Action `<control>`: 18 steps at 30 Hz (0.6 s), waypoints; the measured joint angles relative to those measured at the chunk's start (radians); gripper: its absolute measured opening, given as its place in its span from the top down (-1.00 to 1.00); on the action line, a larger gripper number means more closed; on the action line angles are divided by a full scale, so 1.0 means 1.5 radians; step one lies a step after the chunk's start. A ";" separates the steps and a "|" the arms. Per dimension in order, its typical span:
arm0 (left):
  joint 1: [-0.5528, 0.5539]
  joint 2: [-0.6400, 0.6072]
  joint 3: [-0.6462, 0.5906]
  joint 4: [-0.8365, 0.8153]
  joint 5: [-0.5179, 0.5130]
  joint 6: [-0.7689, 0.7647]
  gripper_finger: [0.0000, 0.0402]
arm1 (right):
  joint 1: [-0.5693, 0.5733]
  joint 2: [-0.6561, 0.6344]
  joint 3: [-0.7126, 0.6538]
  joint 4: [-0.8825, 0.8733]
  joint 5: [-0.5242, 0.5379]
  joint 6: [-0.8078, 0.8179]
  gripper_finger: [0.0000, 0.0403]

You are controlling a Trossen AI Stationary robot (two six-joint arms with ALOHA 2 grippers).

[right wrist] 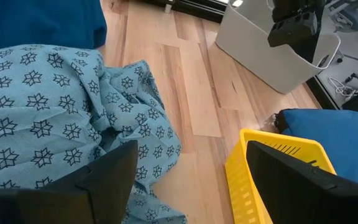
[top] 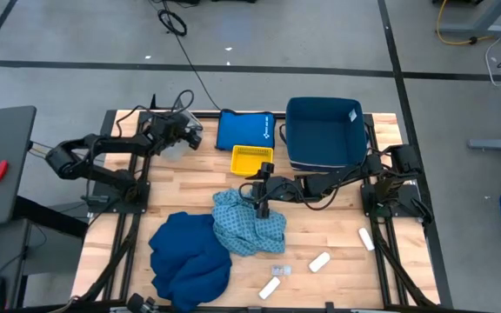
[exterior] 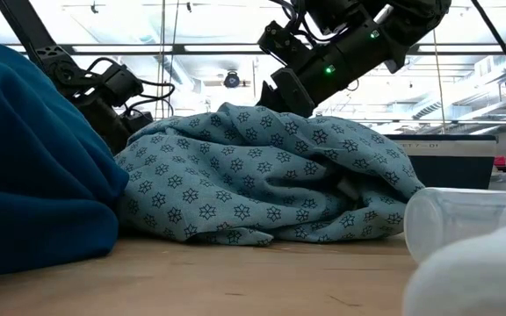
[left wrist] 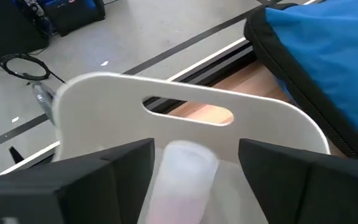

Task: Pick & place medical supplies in basket/bin
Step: Put the transparent pill bottle into the gray bin

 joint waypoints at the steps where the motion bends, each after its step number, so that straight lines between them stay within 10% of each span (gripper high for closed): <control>1: 0.000 0.000 0.000 -0.002 0.000 0.001 -0.22 | 0.000 0.000 0.000 0.000 0.000 0.000 -0.53; 18: -0.001 -0.060 -0.001 0.052 0.105 0.032 -0.17 | 0.009 -0.020 0.000 0.033 0.003 -0.021 -0.53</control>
